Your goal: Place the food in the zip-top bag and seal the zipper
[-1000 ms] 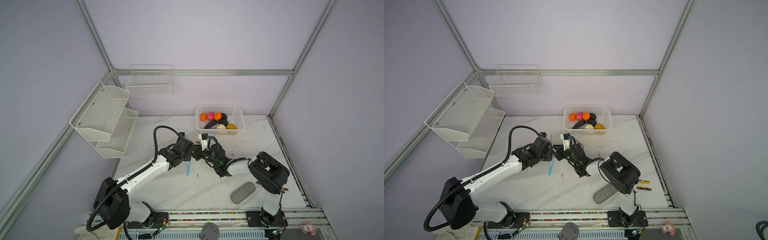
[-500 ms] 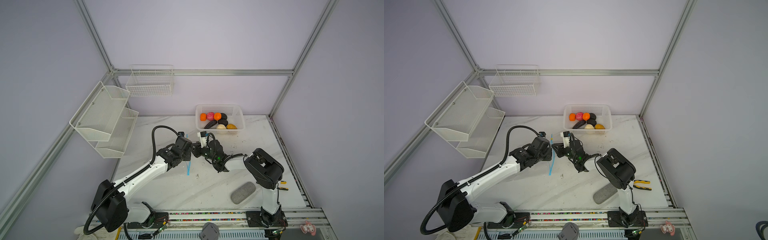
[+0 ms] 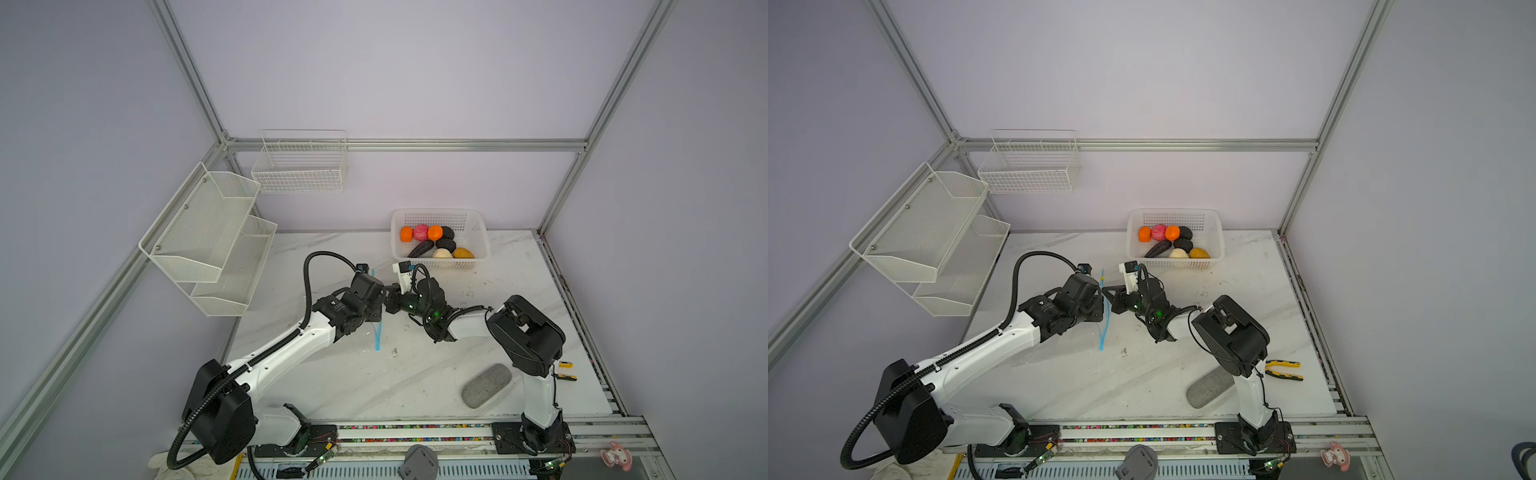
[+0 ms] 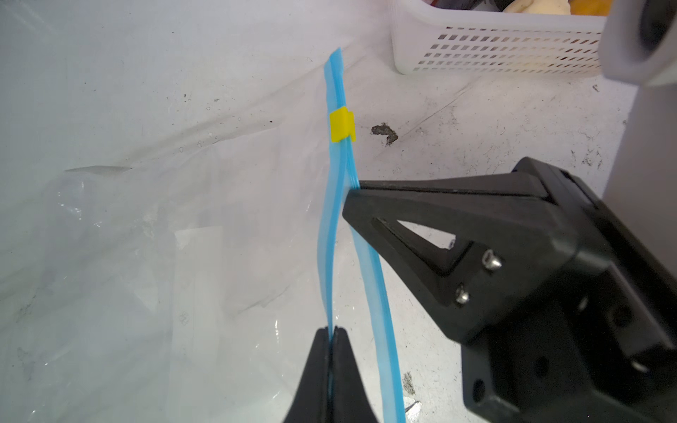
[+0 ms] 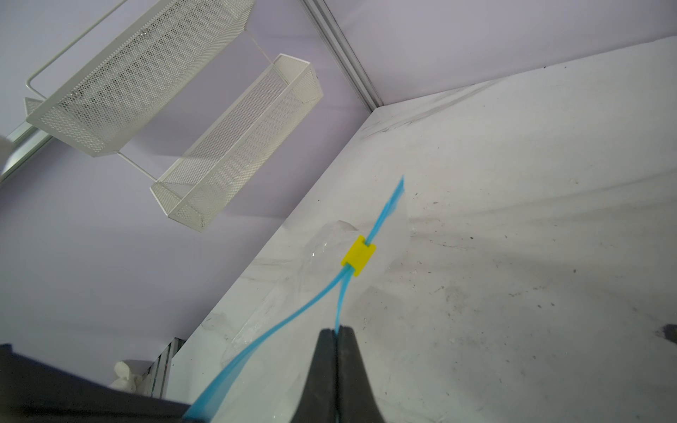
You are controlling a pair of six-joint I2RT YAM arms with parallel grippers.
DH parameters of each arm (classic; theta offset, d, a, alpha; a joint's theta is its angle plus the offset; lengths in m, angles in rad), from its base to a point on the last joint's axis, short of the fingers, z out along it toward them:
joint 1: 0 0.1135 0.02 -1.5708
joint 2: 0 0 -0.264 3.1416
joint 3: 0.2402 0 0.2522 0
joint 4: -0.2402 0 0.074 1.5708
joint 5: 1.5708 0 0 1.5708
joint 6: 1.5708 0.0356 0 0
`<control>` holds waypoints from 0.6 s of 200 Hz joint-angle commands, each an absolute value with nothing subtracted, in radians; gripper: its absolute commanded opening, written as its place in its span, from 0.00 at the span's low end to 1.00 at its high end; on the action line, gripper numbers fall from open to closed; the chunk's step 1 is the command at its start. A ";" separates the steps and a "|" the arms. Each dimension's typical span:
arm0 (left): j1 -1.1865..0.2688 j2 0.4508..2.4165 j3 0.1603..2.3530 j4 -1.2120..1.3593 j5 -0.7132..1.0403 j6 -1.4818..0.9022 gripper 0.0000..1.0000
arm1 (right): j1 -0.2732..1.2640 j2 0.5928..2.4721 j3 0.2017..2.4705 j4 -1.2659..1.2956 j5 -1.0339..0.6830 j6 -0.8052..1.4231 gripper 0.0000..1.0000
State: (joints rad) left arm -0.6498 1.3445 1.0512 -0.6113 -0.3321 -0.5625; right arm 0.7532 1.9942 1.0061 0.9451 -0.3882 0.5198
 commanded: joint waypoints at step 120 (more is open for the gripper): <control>-0.585 1.288 1.035 -0.635 -0.399 -0.620 0.00 | 0.729 2.043 1.012 0.942 -0.395 0.555 0.00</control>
State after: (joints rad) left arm -0.6041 1.3308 1.0508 -0.6338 -0.3752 -0.5941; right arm 0.7391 2.0239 1.0061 0.9440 -0.4053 0.5404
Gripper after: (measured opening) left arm 0.047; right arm 0.043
